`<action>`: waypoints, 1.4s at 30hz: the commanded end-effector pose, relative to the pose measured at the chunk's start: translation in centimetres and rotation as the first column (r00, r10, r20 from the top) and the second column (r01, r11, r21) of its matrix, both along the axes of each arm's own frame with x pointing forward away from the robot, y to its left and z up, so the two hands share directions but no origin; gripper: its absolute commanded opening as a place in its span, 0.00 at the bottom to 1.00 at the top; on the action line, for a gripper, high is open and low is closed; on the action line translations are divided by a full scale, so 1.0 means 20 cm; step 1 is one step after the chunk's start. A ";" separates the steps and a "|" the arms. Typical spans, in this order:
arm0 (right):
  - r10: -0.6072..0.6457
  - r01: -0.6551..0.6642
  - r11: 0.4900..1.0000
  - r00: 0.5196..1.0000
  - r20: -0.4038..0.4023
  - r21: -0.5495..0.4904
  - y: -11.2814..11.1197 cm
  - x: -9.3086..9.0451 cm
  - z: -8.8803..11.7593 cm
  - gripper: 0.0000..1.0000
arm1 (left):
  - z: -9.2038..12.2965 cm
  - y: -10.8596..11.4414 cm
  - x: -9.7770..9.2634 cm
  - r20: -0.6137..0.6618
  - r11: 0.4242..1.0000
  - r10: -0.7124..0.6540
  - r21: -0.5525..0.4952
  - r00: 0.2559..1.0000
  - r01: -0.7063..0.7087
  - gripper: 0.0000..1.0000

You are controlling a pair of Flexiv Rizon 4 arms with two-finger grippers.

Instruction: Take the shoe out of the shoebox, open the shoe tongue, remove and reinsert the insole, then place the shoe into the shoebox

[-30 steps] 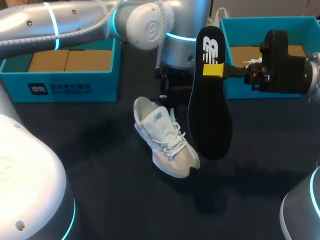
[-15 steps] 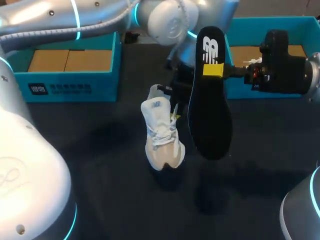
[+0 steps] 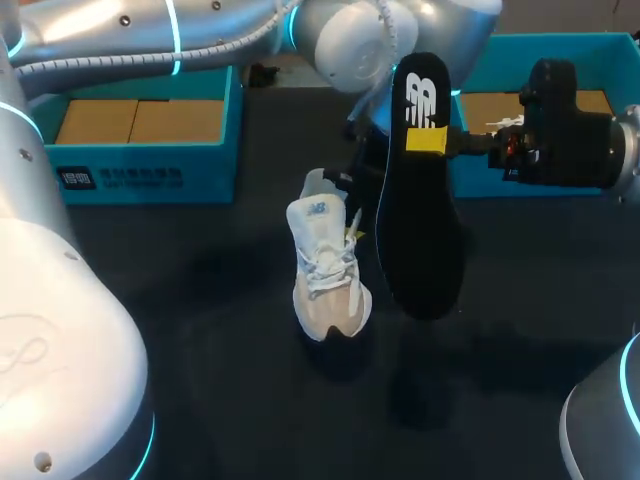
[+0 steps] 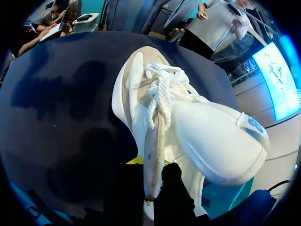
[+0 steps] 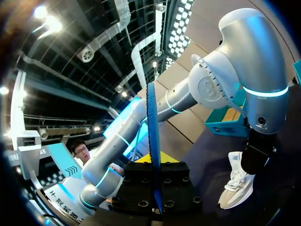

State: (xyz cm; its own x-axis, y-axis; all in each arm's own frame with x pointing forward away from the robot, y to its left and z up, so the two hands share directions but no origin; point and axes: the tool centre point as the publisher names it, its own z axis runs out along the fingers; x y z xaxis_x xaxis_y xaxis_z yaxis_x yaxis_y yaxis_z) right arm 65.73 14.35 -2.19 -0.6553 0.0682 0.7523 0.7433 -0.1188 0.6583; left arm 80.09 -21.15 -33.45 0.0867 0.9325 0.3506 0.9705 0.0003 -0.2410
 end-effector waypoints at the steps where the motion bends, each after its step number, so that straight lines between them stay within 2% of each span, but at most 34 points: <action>1: -0.002 0.002 1.000 1.000 0.000 0.000 0.01 0.00 0.00 0.00 | -0.04 -0.08 -0.01 0.014 0.999 0.011 0.043 1.000 -0.011 0.00; 7: -0.002 0.002 1.000 1.000 0.000 0.000 0.01 0.00 0.00 0.00 | -0.08 -0.12 -0.04 0.012 0.999 0.003 0.053 1.000 -0.004 0.00; 23: -0.002 0.002 1.000 1.000 0.000 0.000 0.01 0.00 0.00 0.00 | -0.23 -0.11 -0.14 0.003 0.992 0.015 0.124 1.000 -0.015 0.00; 36: -0.002 0.002 1.000 1.000 0.000 0.000 0.01 0.00 0.00 0.00 | -0.34 -0.12 -0.15 -0.019 0.986 0.026 0.168 0.999 -0.022 0.00; 37: -0.002 0.002 1.000 1.000 0.000 0.000 0.01 0.00 0.00 0.00 | -0.34 -0.12 -0.15 -0.021 0.985 0.026 0.168 0.999 -0.022 0.27; 38: -0.002 0.002 1.000 1.000 0.000 0.000 0.01 0.00 0.00 0.00 | -0.33 -0.11 -0.15 -0.026 0.986 0.025 0.164 0.999 -0.020 0.66; 39: -0.002 0.002 1.000 1.000 0.000 0.000 0.01 0.00 0.00 0.00 | -0.32 -0.11 -0.15 -0.028 0.987 0.021 0.158 0.999 -0.016 0.85; 40: -0.002 0.002 1.000 1.000 0.000 0.000 0.01 0.00 0.00 0.00 | -0.31 -0.11 -0.15 -0.025 0.988 0.018 0.152 1.000 -0.014 1.00; 42: -0.002 0.002 1.000 1.000 0.000 0.000 0.01 0.00 0.00 0.00 | -0.28 -0.11 -0.14 -0.016 0.988 0.007 0.154 1.000 -0.005 1.00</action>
